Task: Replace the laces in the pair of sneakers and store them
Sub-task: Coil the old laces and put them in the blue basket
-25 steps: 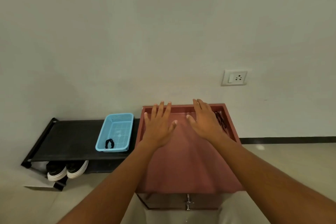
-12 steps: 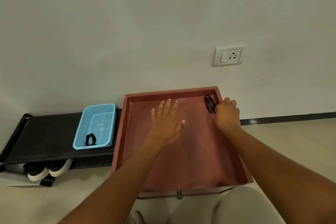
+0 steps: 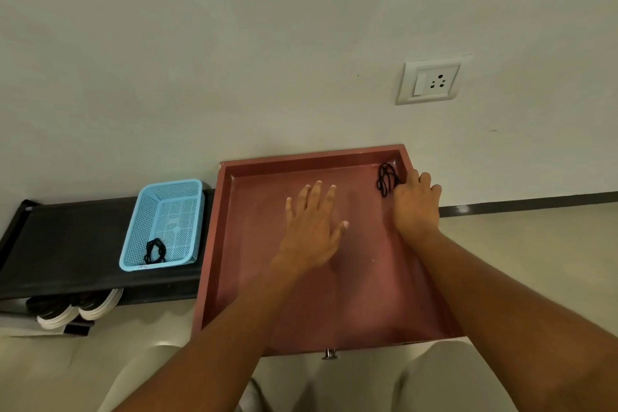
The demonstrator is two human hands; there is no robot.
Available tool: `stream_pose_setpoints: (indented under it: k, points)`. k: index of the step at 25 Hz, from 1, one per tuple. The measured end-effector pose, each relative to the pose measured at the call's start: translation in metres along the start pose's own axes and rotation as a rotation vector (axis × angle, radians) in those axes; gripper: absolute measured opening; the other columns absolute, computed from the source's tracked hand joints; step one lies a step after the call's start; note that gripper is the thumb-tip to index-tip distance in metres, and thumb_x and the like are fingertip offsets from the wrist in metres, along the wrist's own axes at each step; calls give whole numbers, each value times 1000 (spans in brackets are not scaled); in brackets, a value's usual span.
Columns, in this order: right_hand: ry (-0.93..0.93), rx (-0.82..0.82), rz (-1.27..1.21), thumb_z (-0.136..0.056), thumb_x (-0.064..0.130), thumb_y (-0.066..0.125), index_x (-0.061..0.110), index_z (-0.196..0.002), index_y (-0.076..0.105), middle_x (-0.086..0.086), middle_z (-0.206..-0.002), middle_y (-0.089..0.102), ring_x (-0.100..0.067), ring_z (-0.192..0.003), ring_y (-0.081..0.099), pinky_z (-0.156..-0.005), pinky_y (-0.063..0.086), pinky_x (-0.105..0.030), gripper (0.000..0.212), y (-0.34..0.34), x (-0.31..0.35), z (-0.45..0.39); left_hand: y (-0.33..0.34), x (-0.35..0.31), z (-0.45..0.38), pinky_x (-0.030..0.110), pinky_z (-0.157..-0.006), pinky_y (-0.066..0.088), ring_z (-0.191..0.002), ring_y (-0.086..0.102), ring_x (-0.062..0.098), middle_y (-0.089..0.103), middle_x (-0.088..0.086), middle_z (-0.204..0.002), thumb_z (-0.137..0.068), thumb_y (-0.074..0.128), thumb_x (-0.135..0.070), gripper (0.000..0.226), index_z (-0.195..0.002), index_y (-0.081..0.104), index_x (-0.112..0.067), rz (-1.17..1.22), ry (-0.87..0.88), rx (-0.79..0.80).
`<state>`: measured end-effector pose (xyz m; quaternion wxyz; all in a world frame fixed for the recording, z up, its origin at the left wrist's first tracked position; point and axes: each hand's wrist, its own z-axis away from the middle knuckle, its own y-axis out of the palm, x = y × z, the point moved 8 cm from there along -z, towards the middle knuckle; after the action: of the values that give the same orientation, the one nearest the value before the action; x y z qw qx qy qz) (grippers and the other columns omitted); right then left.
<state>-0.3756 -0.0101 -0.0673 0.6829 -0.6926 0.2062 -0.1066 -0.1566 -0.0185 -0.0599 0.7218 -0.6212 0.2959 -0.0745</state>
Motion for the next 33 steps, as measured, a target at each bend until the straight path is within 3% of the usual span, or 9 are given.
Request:
stream_pose_setpoints:
  k: [4, 7, 12, 16, 19, 22, 27, 30, 33]
  points:
    - [-25, 50, -213, -90, 25, 59, 12, -83, 68, -6, -105, 55, -24, -97, 50, -87, 48, -40, 17, -4, 7, 2, -14, -1, 5, 61, -125, 5, -158, 1, 27, 8, 5, -172, -105, 39, -53, 72, -164, 11, -24, 2, -9, -6]
    - [27, 225, -832, -85, 26, 62, 15, -62, 67, 0, -69, 68, -19, -67, 64, -71, 57, -38, 25, -18, 16, 9, -37, -5, 3, 59, -125, 12, -156, 12, 26, 17, 4, -170, -104, 46, -48, 71, -163, 17, -20, 50, -30, -30]
    - [305, 586, -1825, -96, 9, 66, 1, -94, 73, -10, -81, 72, -13, -64, 60, -59, 53, -23, 10, -96, 36, 43, -93, -10, 14, 43, -121, 30, -149, 34, 24, 38, 6, -161, -102, 58, -26, 65, -160, 29, -16, 302, -45, -162]
    - [366, 796, -2255, -98, 4, 65, -2, -104, 68, -8, -84, 72, -12, -68, 63, -58, 57, -21, 9, -179, 45, 76, -142, -26, 38, 33, -114, 37, -140, 44, 13, 49, -5, -152, -101, 63, -26, 60, -156, 39, -24, 556, -11, -184]
    - [317, 802, -2314, -95, 4, 68, -3, -100, 69, -10, -85, 72, -13, -70, 64, -60, 59, -22, 9, -234, 45, 106, -185, -47, 60, 27, -102, 46, -120, 61, 8, 68, -9, -126, -100, 64, -25, 38, -138, 59, -24, 703, 17, -229]
    - [237, 748, -2262, -94, 2, 69, -2, -102, 68, -11, -88, 73, -14, -72, 65, -60, 60, -23, 8, -275, 44, 131, -217, -59, 83, 28, -99, 48, -105, 66, 3, 76, -9, -99, -98, 64, -20, 23, -121, 70, -22, 764, 42, -265]
    - [83, 705, -2197, -96, 4, 68, 0, -101, 68, -10, -90, 72, -13, -72, 65, -64, 60, -21, 7, -329, 37, 164, -247, -75, 113, 21, -85, 44, -108, 59, 9, 64, -6, -113, -94, 73, -30, 35, -128, 64, -28, 785, 37, -305]
    - [24, 661, -2171, -97, 4, 66, 0, -104, 67, -9, -89, 72, -13, -71, 65, -64, 60, -21, 8, -349, 29, 175, -253, -93, 120, 25, -88, 45, -105, 65, 7, 73, -10, -105, -98, 68, -29, 12, -105, 76, -23, 792, 83, -261]
    - [-9, 658, -2067, -95, 5, 68, -6, -117, 66, -10, -92, 72, -13, -72, 66, -66, 60, -22, 24, -350, 16, 183, -275, -90, 126, 30, -92, 50, -96, 68, 7, 76, -9, -90, -101, 62, -21, 23, -86, 78, -18, 792, 63, -350]
